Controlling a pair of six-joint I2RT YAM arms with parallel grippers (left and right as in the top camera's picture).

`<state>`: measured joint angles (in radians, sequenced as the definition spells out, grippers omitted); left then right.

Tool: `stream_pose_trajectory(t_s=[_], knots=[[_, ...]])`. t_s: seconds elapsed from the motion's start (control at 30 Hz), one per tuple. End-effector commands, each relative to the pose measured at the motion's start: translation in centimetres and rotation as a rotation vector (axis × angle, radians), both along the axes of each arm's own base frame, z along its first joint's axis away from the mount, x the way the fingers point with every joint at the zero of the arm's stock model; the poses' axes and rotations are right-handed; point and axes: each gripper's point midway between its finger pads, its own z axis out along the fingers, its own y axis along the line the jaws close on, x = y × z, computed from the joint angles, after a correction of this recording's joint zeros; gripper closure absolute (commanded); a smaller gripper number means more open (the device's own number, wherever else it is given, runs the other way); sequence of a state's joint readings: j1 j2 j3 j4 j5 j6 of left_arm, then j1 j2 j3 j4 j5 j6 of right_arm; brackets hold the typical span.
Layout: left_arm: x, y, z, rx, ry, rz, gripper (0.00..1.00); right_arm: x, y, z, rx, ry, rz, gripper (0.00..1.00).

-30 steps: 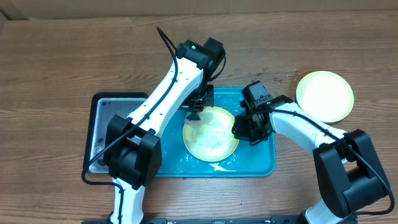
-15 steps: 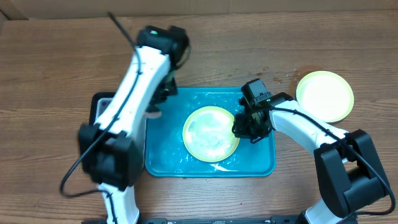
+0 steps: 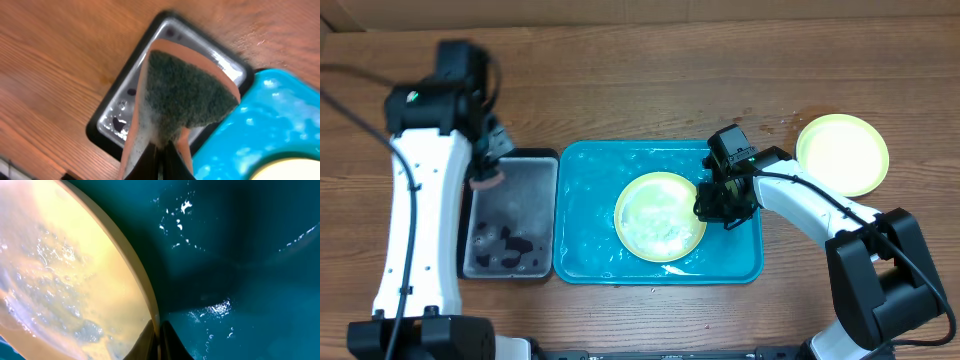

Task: Clean dirty plates on tray and stack at the side
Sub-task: 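Return the sponge with the left gripper over the black tray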

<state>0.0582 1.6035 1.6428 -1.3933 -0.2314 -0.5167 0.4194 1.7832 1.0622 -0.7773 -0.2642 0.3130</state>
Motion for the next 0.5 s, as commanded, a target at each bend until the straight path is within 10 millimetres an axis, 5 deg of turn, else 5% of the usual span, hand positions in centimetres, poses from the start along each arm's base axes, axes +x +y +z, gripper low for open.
stream_pose_trajectory(t_s=[0.0,0.27,0.47], knots=[[-1.4,-0.6,-4.4,-0.194,0.044,-0.122,0.96,1.1,0.4,1.0,0.016,-0.04,0.009,0.96],[-3.6,0.9,-13.9,-0.289,0.099,-0.067,0.96,1.0,0.4,1.0,0.016,-0.039,0.008,0.96],[-4.3,0.6,-17.8,-0.313,0.159,-0.039,0.93,0.7,0.2,0.9,0.009,-0.025,0.009,0.96]])
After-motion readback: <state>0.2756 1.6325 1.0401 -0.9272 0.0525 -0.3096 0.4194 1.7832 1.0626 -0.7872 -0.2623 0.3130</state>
